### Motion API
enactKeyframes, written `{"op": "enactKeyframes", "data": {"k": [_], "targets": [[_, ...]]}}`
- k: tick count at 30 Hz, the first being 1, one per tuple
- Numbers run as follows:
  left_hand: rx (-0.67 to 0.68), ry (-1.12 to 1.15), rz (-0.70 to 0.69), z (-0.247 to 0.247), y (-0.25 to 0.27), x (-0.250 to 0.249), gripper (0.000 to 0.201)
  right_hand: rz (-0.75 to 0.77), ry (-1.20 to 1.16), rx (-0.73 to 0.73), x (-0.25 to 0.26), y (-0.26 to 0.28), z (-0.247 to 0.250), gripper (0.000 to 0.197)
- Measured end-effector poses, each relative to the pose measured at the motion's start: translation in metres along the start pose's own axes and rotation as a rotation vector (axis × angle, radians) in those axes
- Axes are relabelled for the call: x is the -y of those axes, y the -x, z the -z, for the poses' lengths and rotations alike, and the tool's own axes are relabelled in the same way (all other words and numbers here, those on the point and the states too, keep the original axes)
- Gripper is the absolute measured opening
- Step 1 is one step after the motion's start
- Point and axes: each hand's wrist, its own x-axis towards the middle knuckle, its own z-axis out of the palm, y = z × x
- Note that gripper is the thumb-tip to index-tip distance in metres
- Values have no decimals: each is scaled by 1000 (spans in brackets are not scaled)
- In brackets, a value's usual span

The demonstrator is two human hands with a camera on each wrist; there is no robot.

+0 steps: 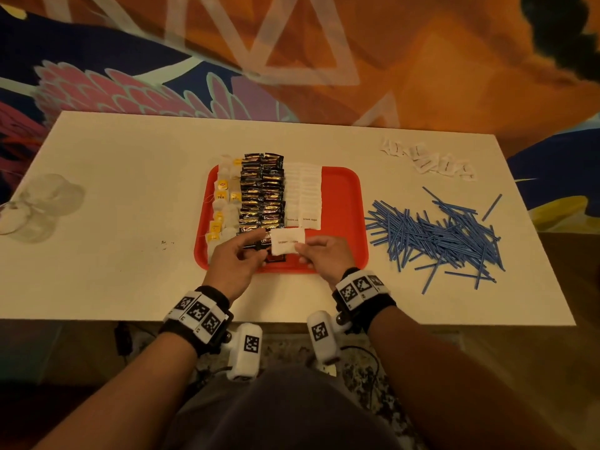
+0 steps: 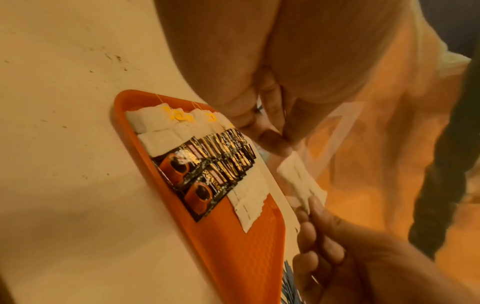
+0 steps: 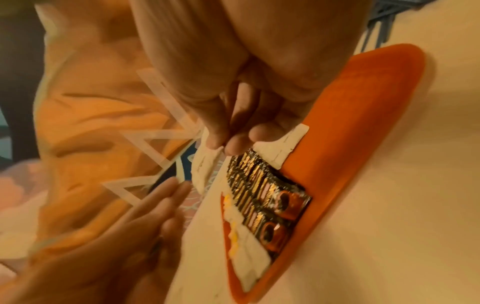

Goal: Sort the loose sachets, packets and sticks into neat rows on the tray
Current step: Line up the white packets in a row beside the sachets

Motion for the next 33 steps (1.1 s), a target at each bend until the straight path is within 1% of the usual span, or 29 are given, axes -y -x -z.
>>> {"op": "enactKeyframes", "data": {"k": [2,3,6,9,12,15,19,22,24,26,28,30,33], "targets": [[-33,6,25,9,-4,5,39,-3,61,-76,0,-24,3,16],[-44,5,36,15,-4,9,38,-14,91,-105,-1,-35,5,15],[-77,-17,71,33,-1,22,35,-68,189,-163,-6,-65,5,24],[-126,-27,98,51,3,36,35,-113,245,-183,-14,-88,-1,26],[-160,-73,104,68,9,47,37,-143,303,-185,-18,-105,-13,26],[-165,-131,136,81,14,56,35,-133,334,-194,-21,-119,-22,28],[-178,-164,199,90,18,65,32,-120,468,-249,-20,-131,-29,16],[-194,-143,197,94,19,68,32,-116,540,-303,-24,-133,-32,22],[-196,-144,187,97,18,70,32,-58,570,-322,-27,-131,-33,22],[-200,-143,193,99,16,71,32,94,666,-295,-27,-130,-35,15],[-198,-142,202,101,15,71,31,237,776,-220,-26,-130,-40,11],[-192,-147,196,103,15,72,30,277,851,-160,-26,-131,-45,14],[-184,-163,171,108,13,73,29,256,852,-160,-27,-131,-48,21]]}}
